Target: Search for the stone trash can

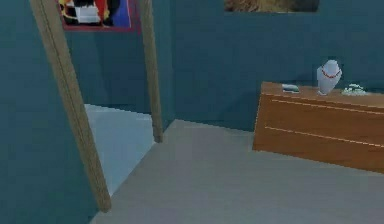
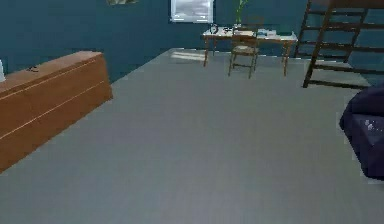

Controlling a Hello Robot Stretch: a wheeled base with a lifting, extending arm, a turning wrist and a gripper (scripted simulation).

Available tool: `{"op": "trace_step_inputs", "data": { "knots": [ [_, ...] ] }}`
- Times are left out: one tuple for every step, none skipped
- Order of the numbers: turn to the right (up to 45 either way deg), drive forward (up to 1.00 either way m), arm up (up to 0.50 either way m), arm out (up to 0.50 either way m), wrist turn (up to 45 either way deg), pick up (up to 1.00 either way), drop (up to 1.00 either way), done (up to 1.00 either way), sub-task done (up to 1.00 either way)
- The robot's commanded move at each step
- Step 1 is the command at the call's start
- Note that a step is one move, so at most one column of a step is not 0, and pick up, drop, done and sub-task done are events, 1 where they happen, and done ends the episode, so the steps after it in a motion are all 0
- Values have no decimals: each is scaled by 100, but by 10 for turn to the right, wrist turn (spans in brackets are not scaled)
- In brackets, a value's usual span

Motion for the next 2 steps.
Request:
{"op": "trace_step_inputs", "data": {
  "knots": [
    [-30,0,0,0,0,0,0,0,0],
    [0,100,0,0,0,0,0,0,0]
  ]
}}
